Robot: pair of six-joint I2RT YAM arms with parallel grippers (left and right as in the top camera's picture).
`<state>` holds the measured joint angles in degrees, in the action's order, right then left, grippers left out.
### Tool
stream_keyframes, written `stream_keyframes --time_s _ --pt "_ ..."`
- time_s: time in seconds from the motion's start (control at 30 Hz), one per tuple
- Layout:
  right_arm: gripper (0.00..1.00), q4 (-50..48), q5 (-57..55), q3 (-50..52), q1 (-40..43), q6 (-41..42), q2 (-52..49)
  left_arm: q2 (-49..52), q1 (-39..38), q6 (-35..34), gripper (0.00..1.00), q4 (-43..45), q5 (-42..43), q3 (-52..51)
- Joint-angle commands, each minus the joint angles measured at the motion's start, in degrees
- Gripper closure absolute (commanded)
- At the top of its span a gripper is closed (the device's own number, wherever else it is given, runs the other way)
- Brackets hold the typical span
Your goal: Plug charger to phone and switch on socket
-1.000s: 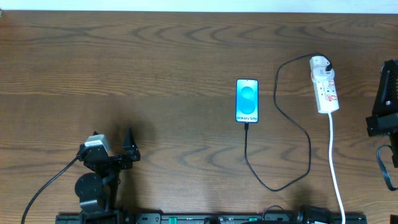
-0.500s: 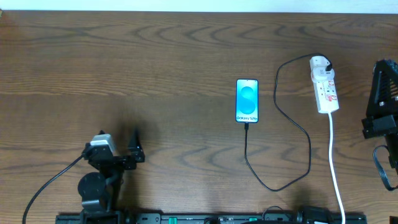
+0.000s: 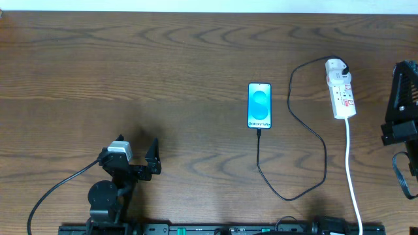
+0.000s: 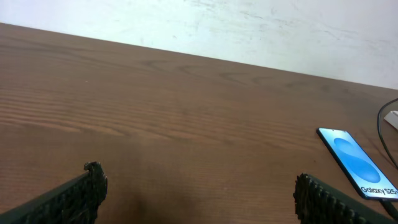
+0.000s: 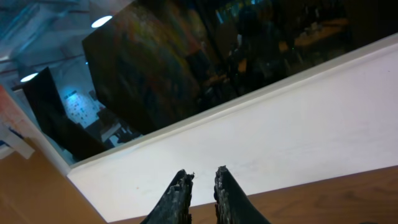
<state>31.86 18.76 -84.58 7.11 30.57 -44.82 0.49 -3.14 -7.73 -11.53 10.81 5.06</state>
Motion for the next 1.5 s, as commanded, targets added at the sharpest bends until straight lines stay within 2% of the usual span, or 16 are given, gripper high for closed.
stream_keyframes --time_s 0.0,0.37,1.0,1.2,1.47 --pt "0.87 -0.37 0.42 -0.28 -0.83 0.22 0.76 -0.15 -0.22 -0.46 0.02 -1.64 0.55 -0.87" --pt "0.85 -0.85 0.24 -0.28 -0.85 0.22 5.95 -0.15 -0.22 -0.46 0.02 -1.64 0.55 -0.87" --pt "0.82 -3.39 0.24 -0.28 -0.83 0.22 25.75 -0.15 -0.22 -0.46 0.02 -1.64 0.57 -0.87" --pt "0.73 -1.99 0.26 -0.42 -0.83 0.22 28.20 -0.15 -0.22 -0.46 0.02 -1.64 0.55 -0.87" --pt "0.60 11.08 -0.83 -0.44 -0.83 0.20 28.17 -0.15 -0.22 -0.46 0.02 -1.64 0.57 -0.87"
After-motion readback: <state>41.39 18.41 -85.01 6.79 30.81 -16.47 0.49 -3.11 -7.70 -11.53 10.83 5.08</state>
